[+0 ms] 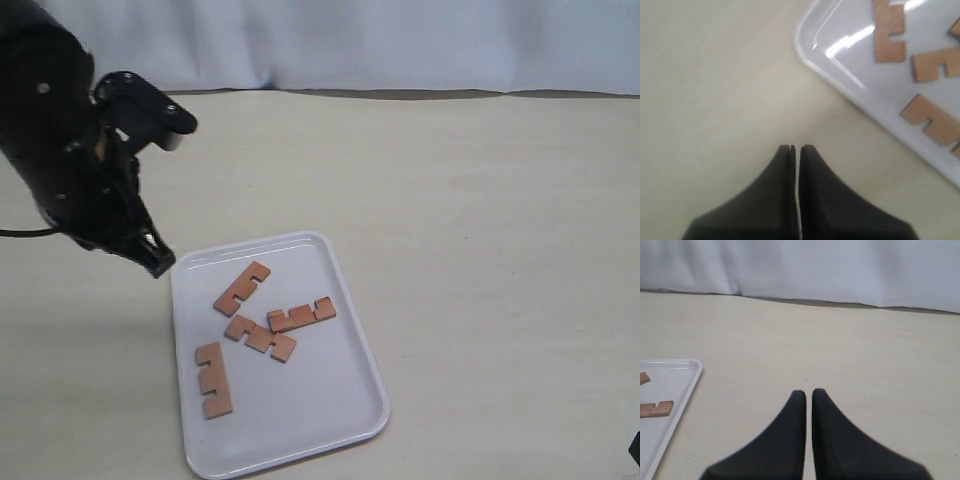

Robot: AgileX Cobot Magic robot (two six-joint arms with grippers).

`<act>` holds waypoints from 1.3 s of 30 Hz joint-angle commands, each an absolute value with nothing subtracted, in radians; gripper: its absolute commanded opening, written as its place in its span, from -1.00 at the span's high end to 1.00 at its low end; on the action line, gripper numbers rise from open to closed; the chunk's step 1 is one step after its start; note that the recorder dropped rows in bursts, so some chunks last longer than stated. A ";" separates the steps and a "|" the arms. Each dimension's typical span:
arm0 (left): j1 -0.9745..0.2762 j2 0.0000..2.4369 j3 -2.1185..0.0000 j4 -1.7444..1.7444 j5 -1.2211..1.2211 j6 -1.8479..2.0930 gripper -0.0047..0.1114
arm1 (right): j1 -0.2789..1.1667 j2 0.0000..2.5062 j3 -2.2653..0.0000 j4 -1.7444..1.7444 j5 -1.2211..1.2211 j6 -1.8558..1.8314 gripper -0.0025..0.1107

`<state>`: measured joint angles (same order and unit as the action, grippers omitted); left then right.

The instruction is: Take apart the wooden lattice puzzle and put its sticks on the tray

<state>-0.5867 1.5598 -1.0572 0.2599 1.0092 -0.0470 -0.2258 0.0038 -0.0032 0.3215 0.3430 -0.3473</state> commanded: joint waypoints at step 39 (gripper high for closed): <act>-0.100 0.000 -0.483 -0.122 0.332 -0.036 0.92 | -0.222 0.000 0.000 0.324 0.341 -0.344 0.88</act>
